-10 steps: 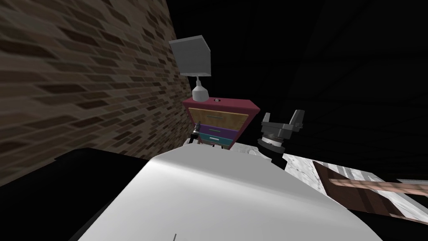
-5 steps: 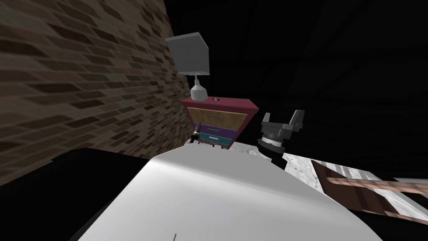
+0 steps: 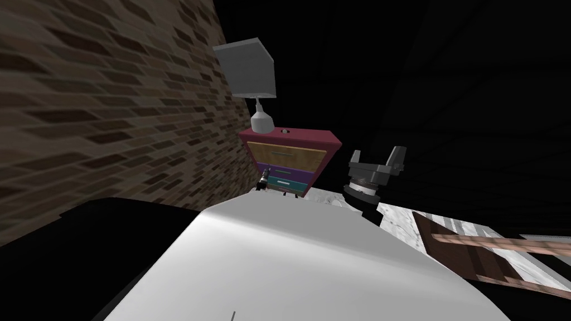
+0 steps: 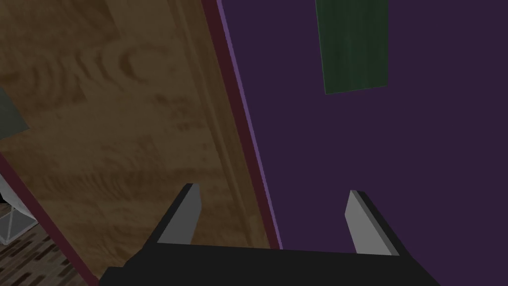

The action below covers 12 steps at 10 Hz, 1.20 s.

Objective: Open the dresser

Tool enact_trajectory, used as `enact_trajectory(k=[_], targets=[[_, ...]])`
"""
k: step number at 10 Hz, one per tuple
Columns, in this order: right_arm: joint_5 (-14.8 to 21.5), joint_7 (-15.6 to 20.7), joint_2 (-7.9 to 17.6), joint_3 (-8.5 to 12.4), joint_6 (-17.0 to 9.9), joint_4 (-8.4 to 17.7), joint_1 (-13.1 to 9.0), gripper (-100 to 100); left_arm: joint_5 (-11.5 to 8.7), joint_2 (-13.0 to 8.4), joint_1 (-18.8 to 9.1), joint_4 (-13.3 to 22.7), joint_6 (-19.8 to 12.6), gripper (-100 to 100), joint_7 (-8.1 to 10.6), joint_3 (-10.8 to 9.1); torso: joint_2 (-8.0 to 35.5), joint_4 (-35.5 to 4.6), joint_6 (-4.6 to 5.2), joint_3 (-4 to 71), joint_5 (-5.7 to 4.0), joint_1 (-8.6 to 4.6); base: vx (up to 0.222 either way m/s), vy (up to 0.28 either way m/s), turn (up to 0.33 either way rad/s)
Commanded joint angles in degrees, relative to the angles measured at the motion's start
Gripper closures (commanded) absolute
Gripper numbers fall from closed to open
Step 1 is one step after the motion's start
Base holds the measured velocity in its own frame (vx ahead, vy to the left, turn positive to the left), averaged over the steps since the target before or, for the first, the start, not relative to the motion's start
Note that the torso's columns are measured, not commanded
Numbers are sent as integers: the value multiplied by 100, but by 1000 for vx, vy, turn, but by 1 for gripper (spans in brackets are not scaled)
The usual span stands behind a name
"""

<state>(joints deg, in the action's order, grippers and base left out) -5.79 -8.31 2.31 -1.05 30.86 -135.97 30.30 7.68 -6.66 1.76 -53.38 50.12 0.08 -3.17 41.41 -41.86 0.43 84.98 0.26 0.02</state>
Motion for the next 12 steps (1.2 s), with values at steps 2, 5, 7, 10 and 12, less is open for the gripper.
enact_trajectory(k=[2,5,7,10,12], targets=[[0,0,0,0,0,0,1,0,115,41,-90,652,184,-100,52,51,63,-32,-37,-27,-22,1,-27,-80,5],[0,0,0,0,0,0,0,0,173,51,-176,1044,355,-100,59,57,95,-45,-43,-47,-25,4,-20,-51,14],[0,0,1,0,0,0,0,0,181,55,-199,1123,389,-100,54,55,89,-43,-43,-42,-25,2,-21,-27,7],[0,0,1,1,0,0,1,0,162,22,-353,1119,239,-100,79,42,69,-37,-43,-30,-27,-5,30,-20,-9],[0,0,1,1,0,0,0,0,176,39,-253,1098,302,100,74,54,104,-45,-45,-51,-22,13,-22,21,12]])
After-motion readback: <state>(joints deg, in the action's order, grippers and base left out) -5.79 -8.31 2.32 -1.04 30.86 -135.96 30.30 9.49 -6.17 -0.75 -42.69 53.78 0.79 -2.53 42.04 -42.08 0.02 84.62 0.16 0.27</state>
